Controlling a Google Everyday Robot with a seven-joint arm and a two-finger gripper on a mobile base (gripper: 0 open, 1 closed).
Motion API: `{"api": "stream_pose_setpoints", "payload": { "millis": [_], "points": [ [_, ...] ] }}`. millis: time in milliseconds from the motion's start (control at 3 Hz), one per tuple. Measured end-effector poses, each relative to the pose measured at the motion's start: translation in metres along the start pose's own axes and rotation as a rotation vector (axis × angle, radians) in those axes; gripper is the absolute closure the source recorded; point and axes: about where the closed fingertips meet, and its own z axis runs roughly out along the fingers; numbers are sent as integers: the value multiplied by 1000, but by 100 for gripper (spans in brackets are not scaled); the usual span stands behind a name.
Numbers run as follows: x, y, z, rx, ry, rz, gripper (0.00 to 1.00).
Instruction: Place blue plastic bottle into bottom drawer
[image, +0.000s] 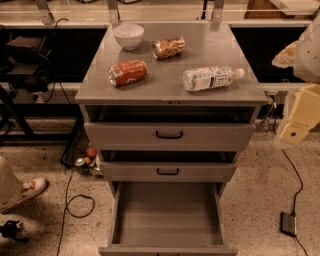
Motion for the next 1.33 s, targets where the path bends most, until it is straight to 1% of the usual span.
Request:
{"api": "stream_pose_setpoints", "payload": {
  "millis": [333,667,1333],
  "points": [
    [0,0,0,0,0,0,0],
    [-1,-26,10,18,-22,-11,0],
    [-3,-92,47,43,-131,9,0]
  ]
}}
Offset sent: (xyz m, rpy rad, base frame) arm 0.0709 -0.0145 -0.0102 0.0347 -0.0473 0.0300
